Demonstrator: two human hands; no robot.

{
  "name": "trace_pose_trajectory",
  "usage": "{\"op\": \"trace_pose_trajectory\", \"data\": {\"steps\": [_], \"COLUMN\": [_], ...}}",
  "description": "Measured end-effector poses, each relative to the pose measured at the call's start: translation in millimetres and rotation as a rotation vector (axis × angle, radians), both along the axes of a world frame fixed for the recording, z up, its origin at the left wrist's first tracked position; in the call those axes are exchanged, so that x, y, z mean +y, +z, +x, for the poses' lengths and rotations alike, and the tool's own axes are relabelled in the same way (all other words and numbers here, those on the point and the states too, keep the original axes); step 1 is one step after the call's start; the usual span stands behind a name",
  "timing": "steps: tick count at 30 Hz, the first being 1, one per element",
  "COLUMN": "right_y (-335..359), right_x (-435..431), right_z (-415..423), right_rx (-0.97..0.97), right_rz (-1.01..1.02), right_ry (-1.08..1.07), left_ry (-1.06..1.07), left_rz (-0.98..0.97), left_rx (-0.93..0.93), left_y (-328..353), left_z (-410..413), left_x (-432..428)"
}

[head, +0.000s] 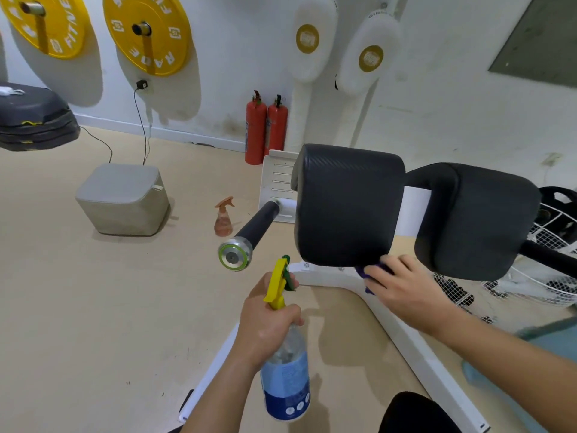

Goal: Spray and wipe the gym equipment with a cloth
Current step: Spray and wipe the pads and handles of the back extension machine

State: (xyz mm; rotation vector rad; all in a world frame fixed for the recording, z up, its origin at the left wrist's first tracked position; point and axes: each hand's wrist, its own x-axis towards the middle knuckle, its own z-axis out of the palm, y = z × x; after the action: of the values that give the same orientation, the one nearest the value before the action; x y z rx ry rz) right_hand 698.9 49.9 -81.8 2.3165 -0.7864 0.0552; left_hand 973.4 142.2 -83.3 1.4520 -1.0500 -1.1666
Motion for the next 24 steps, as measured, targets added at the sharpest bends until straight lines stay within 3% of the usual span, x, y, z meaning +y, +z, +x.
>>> {"op": "trace_pose_trajectory", "data": {"steps": [3,8,11,14,16,18,20,24], "right_y": [27,68,46,-15,-52,-71,-61,-2], "right_x": [8,-17,-28,-3,20,32,33,20], "right_z": [-5,34,47,47,34,19,1,-23], "right_rx": [-0.38,-1.09,-1.218,-1.213,-1.21,-1.341,-1.557,-1.803], "right_rz": [0.073,-0.039,0.043,0.135,0.314,0.476,0.483,0.415], "right_ry": [-0.006,-0.124,-0.18,-0.208,-0.329,-0.495,-0.552,-0.367], "left_ry": [-0.061,-0.082,-0.056,-0.025,-0.004,-0.02,-0.067,-0.105], "left_rz": [-0.046,-0.09,-0.112,-0.118,-0.112,-0.096,-0.084,-0.059], "left_rx": [-0.074,-0.114,-0.123,-0.153,-0.182,-0.231,-0.294,-0.355], "left_y": [14,26,31,35,40,45,53,71], "left_z": [-24,-57,-65,-72,-81,-88,-101,-133], "left_x": [-5,-11,-13,-16,-19,-20,-21,-31]}}
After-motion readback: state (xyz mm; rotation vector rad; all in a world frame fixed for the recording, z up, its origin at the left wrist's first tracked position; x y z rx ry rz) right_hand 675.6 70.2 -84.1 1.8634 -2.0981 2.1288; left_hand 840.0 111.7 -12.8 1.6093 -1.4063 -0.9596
